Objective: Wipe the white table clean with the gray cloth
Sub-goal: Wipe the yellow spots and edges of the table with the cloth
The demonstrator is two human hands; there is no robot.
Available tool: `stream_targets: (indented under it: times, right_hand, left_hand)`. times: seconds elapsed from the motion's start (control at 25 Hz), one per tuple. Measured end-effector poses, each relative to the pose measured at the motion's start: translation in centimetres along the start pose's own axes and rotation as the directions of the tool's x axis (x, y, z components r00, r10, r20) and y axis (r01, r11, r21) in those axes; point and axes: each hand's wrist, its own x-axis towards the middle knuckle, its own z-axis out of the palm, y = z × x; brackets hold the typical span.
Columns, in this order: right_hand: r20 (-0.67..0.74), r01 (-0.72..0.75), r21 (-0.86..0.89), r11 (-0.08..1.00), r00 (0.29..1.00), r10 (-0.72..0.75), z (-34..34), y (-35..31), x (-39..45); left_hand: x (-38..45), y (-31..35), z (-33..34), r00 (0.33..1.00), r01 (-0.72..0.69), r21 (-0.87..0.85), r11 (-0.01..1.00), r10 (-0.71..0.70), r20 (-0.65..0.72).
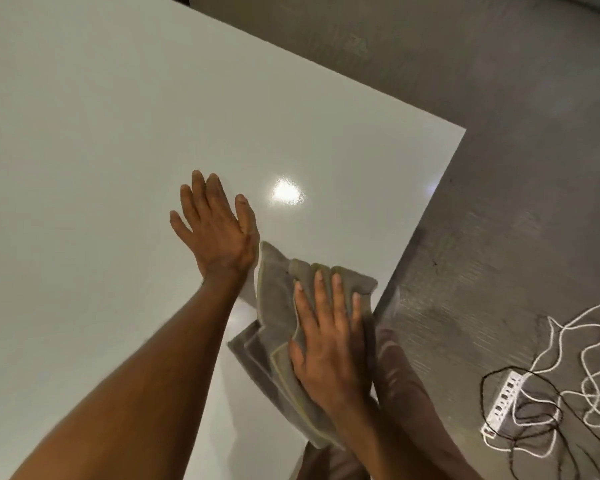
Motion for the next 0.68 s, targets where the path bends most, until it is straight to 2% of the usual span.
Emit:
stream_targets:
  times: [0.2,0.24,0.32,0.36,0.44,0.48,0.52,0.56,0.6,0.68]
  right_hand:
    - [-0.004,-0.040,0.099,0.994,0.999,0.040,1.3,-1.0,-5.3]
    - [-0.018,-0.074,0.123,0.990,0.997,0.077,1.2,-1.1,-5.3]
    - [-0.033,-0.239,0.226,0.945,0.967,0.252,0.6,-1.3,-4.8]
    - [-0.025,-0.350,0.327,0.878,0.925,0.379,0.1,-1.5,-3.9]
    - [0.028,-0.508,0.598,0.620,0.786,0.618,-0.6,-1.4,-2.1]
    - [0.071,-0.515,0.715,0.473,0.726,0.684,-0.9,-1.0,-1.3]
    - [0.107,-0.490,0.795,0.359,0.694,0.712,-0.9,-0.6,-0.7]
    - [0.119,-0.451,0.844,0.292,0.687,0.717,-0.8,-0.3,-0.4]
    - [0.109,-0.419,0.866,0.271,0.689,0.717,-0.8,-0.2,-0.2]
    - [0.057,-0.388,0.872,0.299,0.686,0.725,-0.5,0.0,-0.3]
  left_hand:
    - [-0.1,0.3,0.0,0.999,-0.008,-0.001,1.000,0.008,-0.046]
    - [-0.2,0.3,-0.1,0.998,-0.012,0.000,1.000,0.012,-0.058]
    - [-0.3,0.6,-0.1,0.997,-0.022,0.006,1.000,0.023,-0.070]
    - [-0.4,0.7,-0.3,0.997,-0.021,0.006,1.000,0.021,-0.071]
    - [-0.4,0.9,-0.5,0.998,-0.020,0.003,1.000,0.020,-0.063]
    - [-0.5,1.1,-0.5,0.998,-0.034,0.007,0.999,0.034,-0.055]
    - [-0.6,1.0,-0.6,0.998,-0.048,0.018,0.999,0.048,-0.050]
    - [-0.6,1.0,-0.7,0.997,-0.060,0.035,0.998,0.062,-0.051]
    - [-0.7,1.0,-0.6,0.996,-0.068,0.051,0.996,0.070,-0.056]
    - [-0.9,1.1,-0.4,0.995,-0.073,0.072,0.995,0.077,-0.065]
